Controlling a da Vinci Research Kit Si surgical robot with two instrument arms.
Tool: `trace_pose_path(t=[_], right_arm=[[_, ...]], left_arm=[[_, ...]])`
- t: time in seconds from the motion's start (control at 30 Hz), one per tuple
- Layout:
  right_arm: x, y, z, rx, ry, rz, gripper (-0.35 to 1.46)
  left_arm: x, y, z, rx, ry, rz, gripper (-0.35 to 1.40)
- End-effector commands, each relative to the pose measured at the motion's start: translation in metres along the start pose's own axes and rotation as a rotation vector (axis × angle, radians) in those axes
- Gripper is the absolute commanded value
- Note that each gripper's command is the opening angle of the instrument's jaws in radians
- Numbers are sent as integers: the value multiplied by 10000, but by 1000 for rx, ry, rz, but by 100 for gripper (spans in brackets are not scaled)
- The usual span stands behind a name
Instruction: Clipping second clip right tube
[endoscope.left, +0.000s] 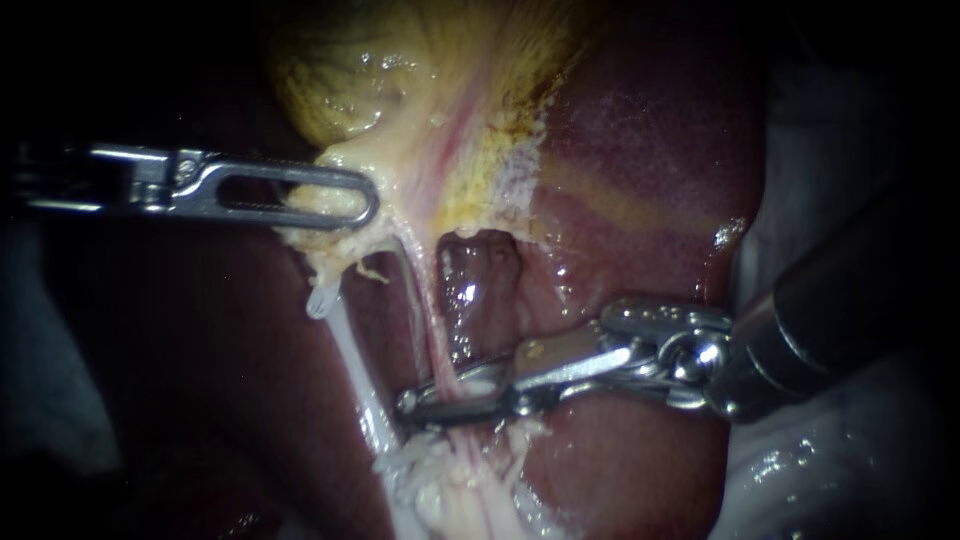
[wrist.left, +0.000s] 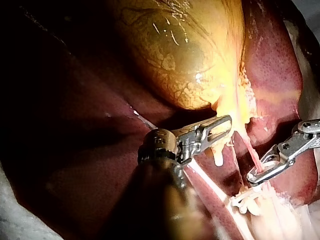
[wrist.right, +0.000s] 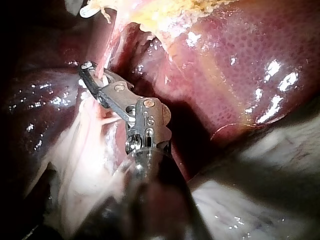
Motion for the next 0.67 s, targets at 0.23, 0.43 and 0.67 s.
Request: trace_pose_path(t=[0.23,0.43,0.67], right_arm=[[-6,-2,-2,-43,-72,4,-35],[-6,-2,-1,-40,-73,5,-35],[-5,-2,-2,-42,-75,5,-35]], left_arm=[[0,1,0,0,0,0,-35],[0,1,0,0,0,0,-35],[-1,1,0,0,0,0,-35]])
